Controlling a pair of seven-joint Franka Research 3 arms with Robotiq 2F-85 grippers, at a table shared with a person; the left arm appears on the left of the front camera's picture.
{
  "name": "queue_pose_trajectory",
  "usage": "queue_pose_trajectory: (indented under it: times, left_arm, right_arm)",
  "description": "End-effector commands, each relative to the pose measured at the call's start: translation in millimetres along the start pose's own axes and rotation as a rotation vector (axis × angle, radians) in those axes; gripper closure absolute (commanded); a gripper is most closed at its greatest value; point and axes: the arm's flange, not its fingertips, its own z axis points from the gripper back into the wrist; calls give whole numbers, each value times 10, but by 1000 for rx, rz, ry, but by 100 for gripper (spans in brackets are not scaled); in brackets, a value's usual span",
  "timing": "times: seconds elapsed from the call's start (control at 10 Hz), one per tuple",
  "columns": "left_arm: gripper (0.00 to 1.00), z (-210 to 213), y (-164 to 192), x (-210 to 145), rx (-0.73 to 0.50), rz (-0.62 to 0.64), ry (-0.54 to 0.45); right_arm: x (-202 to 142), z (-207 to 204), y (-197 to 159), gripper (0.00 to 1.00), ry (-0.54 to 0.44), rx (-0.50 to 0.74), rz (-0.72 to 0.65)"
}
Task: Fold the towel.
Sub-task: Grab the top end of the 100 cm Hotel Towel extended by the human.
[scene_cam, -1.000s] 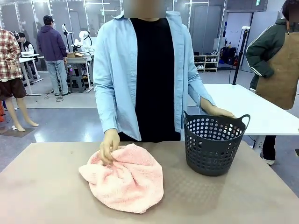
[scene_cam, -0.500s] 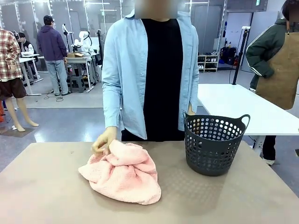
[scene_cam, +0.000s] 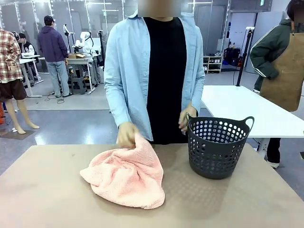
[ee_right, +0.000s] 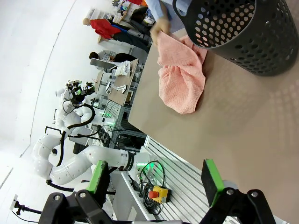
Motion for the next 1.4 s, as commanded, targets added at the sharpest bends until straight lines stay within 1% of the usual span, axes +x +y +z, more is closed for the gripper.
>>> queue_pose_trajectory:
  times: [0.0, 1.3]
  left_arm:
    - [0, 5, 3, 48, -21, -20, -9]
    - [0, 5, 3, 48, -21, -20, -9]
  right_arm:
    - [17, 8, -2, 0, -4, 15, 18]
    - [17, 8, -2, 0, -4, 15, 18]
